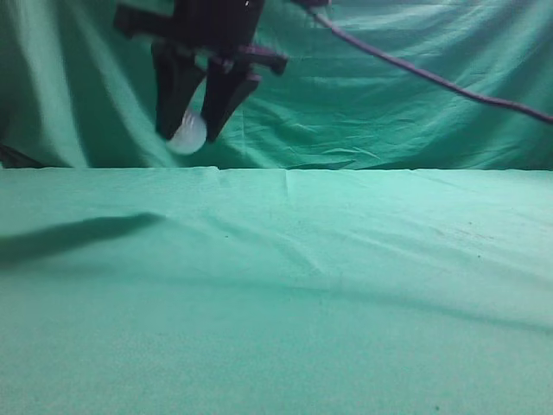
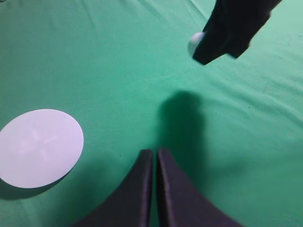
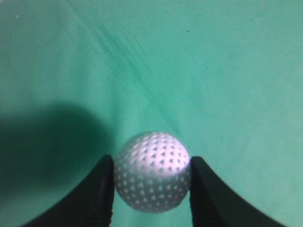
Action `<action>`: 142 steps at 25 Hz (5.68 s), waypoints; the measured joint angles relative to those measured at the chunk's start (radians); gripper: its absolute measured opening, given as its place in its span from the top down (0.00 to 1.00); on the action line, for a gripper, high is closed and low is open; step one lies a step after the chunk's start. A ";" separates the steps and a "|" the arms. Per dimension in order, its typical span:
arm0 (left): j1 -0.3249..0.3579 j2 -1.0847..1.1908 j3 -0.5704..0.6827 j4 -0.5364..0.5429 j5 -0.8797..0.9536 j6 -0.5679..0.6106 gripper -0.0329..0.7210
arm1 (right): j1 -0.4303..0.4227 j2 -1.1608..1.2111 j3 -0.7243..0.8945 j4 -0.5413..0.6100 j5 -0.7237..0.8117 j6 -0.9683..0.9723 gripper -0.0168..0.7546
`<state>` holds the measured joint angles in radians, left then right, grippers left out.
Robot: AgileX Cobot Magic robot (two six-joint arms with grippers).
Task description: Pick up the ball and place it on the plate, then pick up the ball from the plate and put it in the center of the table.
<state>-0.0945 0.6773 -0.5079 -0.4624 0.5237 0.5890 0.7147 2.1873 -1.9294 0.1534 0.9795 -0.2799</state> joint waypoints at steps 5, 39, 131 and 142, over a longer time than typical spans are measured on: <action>0.000 0.000 0.000 0.000 -0.002 0.000 0.96 | 0.014 0.089 -0.047 0.000 -0.043 -0.002 0.55; 0.000 -0.014 0.000 -0.014 -0.002 0.000 0.96 | -0.027 -0.360 -0.151 -0.217 0.280 0.200 0.98; 0.000 -0.473 0.371 -0.100 -0.149 0.000 0.96 | -0.595 -2.194 1.956 -0.054 -0.621 0.131 0.98; 0.000 -0.473 0.371 -0.100 -0.149 0.000 0.96 | -0.605 -2.196 1.956 -0.054 -0.603 0.086 0.98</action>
<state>-0.0945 0.2039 -0.1368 -0.5628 0.3749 0.5890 0.1094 -0.0089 0.0270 0.0994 0.3760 -0.1935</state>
